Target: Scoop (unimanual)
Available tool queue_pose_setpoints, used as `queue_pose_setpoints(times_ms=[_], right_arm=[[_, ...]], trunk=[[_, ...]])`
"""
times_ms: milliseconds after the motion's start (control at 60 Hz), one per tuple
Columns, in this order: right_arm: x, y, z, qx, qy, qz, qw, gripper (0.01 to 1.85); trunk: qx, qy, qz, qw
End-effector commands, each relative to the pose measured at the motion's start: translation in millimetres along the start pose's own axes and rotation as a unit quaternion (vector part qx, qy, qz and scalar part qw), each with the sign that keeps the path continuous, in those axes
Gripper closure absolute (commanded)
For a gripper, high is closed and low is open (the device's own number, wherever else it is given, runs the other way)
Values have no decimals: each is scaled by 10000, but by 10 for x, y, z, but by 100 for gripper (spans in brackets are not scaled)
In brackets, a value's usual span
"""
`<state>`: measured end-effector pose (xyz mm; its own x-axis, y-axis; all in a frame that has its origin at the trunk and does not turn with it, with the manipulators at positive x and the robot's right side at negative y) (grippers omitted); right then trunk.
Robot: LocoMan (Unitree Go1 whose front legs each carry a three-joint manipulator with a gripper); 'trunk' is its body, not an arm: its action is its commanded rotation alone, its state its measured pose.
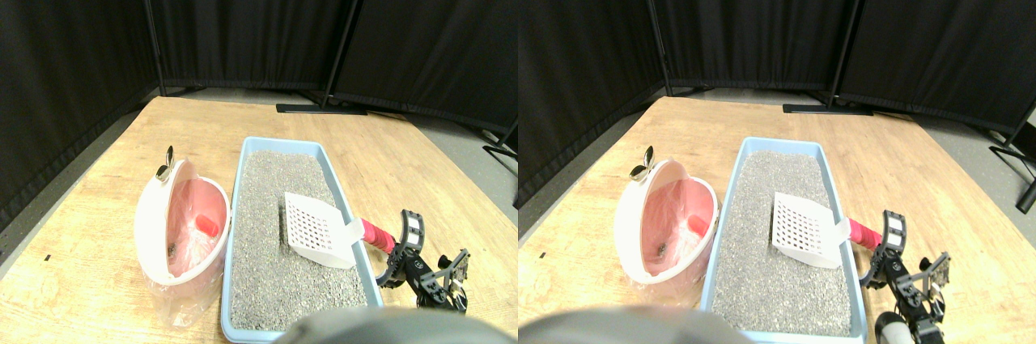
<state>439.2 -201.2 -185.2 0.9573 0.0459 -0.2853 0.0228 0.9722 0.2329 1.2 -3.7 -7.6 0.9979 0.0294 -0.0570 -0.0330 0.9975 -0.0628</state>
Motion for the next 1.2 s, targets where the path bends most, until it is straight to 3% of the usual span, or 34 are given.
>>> queue_pose_setpoints(times_ms=[17, 67, 100, 133, 150, 217, 233, 267, 300, 717, 1200], right_arm=[[-63, 91, 193, -133, -535, 153, 9984, 79], [-76, 95, 218, -29, -642, 236, 9977, 91], [-107, 101, 246, -15, -775, 256, 9967, 110], [-107, 101, 246, -15, -775, 256, 9967, 110], [-139, 105, 269, -72, -787, 286, 9965, 130], [-158, 105, 280, -158, -904, 459, 9947, 145], [-172, 104, 286, -150, -966, 556, 9937, 159], [-176, 104, 286, -127, -999, 596, 9931, 164], [-200, 107, 290, -130, -1070, 609, 9923, 181], [-415, 119, 353, -473, -1151, 534, 9908, 181], [-446, 201, 331, -600, -1264, 688, 9878, 181]], trunk=[[-70, -84, -68, 9999], [-64, -88, -85, 9999], [-62, -88, -98, 9999], [-57, -96, -113, 9999], [-57, -96, -113, 9999], [-48, -99, -133, 9999], [-42, -100, -153, 9998], [-36, -96, -173, 9998], [-36, -96, -173, 9998], [29, -120, -419, 9990], [14, -122, -485, 9987]])
